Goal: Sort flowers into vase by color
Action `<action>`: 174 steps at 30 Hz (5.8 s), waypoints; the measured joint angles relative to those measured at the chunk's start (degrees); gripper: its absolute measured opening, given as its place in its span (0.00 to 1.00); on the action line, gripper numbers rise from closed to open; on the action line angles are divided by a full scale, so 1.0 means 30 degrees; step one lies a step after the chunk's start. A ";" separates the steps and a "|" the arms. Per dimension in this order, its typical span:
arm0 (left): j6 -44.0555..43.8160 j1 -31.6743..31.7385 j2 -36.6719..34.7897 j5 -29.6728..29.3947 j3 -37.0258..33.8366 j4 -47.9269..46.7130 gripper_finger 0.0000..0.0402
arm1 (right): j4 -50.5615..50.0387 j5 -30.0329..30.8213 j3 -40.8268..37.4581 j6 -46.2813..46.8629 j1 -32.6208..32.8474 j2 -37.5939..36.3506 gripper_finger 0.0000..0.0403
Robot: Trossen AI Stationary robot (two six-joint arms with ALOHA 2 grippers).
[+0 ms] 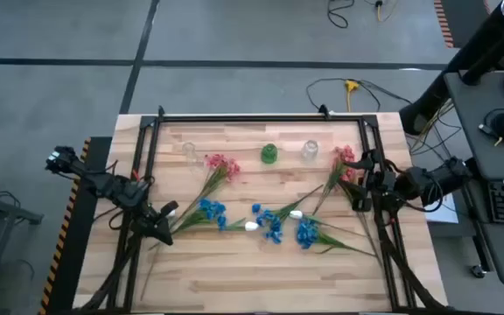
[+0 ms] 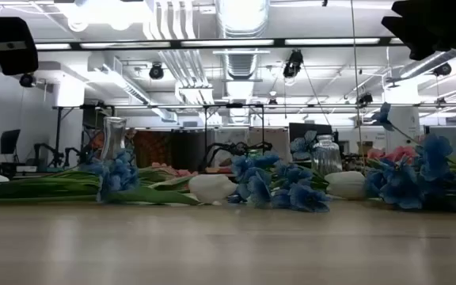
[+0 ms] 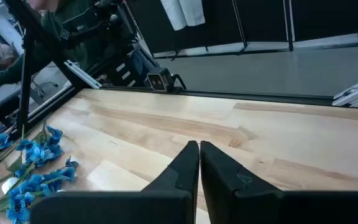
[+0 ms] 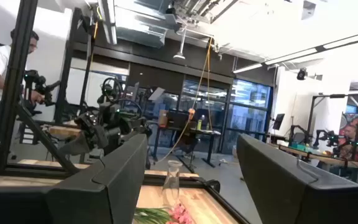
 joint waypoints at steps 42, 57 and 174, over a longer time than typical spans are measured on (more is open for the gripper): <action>-0.0001 0.0002 -0.0003 0.0000 0.0004 0.0000 0.00 | 0.0000 0.0000 0.0000 0.0000 -0.0006 -0.0006 0.60; -0.0006 0.0006 0.0000 0.0000 0.0000 0.0000 0.00 | 0.0007 0.0007 0.0000 0.0003 -0.0005 -0.0004 0.60; -3.1146 0.0203 2.0239 -1.1081 1.5871 -1.1874 0.00 | -1.0152 0.7031 0.8241 1.0535 -0.0131 0.8102 0.60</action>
